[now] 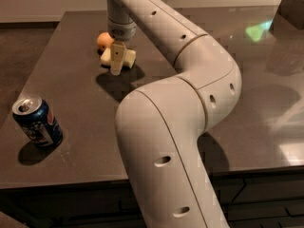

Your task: Move sponge near orange

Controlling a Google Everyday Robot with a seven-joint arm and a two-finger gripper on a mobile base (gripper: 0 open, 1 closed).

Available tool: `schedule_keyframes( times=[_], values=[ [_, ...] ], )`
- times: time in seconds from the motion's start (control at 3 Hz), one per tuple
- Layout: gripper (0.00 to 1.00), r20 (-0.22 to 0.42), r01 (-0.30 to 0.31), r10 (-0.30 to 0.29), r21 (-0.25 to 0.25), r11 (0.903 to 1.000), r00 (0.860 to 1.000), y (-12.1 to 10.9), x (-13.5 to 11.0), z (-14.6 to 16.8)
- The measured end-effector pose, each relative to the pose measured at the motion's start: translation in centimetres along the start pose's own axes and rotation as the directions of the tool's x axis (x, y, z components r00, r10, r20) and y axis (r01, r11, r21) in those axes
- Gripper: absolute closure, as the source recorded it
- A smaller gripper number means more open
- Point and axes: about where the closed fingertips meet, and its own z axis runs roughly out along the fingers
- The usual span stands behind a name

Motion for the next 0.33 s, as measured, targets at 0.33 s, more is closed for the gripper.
schedule_keyframes(
  times=[0.33],
  values=[
    [0.0,0.0,0.0,0.0,0.0,1.0,1.0,0.0,0.0,0.0]
  ],
)
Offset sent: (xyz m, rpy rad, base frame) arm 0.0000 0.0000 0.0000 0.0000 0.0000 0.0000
